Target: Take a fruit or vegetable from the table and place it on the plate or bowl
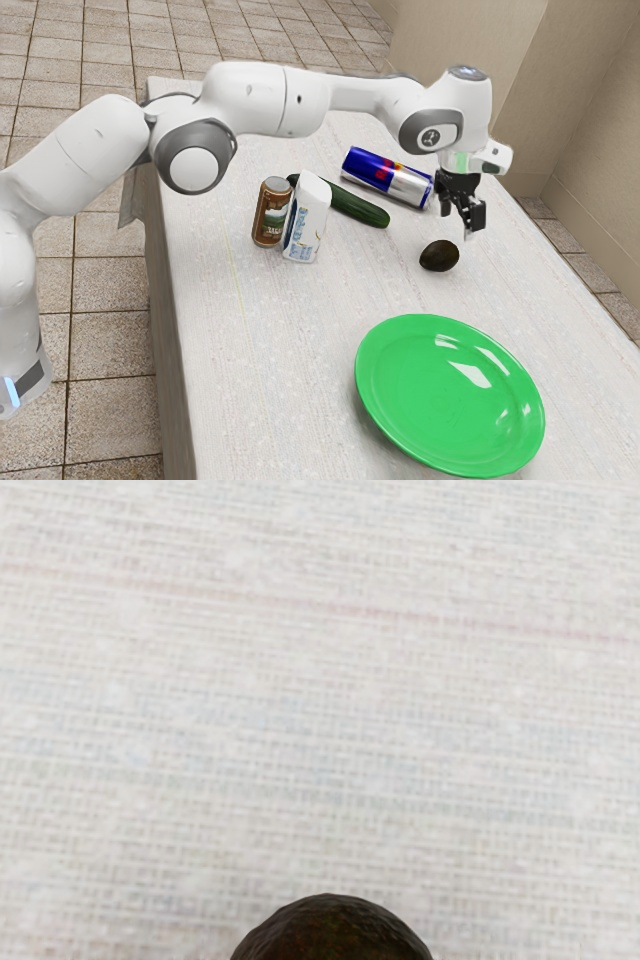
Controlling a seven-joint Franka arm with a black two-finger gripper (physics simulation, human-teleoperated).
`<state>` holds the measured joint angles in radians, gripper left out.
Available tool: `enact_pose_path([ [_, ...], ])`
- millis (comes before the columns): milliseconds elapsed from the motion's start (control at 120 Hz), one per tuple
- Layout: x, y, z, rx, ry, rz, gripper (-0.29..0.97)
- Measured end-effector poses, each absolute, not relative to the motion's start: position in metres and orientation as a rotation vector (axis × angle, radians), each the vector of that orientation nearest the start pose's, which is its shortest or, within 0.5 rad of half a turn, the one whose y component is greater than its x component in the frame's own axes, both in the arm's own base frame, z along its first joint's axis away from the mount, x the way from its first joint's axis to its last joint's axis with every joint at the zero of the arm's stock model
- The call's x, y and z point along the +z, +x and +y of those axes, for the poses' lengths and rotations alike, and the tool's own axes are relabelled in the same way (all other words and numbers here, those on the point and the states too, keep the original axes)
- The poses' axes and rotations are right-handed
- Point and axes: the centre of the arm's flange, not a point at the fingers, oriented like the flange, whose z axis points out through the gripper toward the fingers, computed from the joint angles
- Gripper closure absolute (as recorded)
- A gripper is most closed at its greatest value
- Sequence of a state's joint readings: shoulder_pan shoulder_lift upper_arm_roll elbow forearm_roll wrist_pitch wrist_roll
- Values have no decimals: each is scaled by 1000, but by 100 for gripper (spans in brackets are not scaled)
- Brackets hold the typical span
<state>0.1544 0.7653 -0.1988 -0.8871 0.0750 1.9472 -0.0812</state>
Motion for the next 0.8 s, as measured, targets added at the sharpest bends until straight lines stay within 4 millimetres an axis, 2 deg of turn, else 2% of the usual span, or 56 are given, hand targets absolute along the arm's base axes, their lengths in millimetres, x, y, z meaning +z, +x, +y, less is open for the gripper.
enact_pose_path([
  [208,469,785,32,-501,-3172,-154,0],
  [333,443,792,33,-489,-3179,-162,0],
  [408,434,795,33,-493,-3180,-164,0],
  [525,431,797,32,-519,-3184,-166,0],
  [650,429,799,18,-540,-3194,-144,0],
  [800,431,799,15,-556,-3187,-135,0],
])
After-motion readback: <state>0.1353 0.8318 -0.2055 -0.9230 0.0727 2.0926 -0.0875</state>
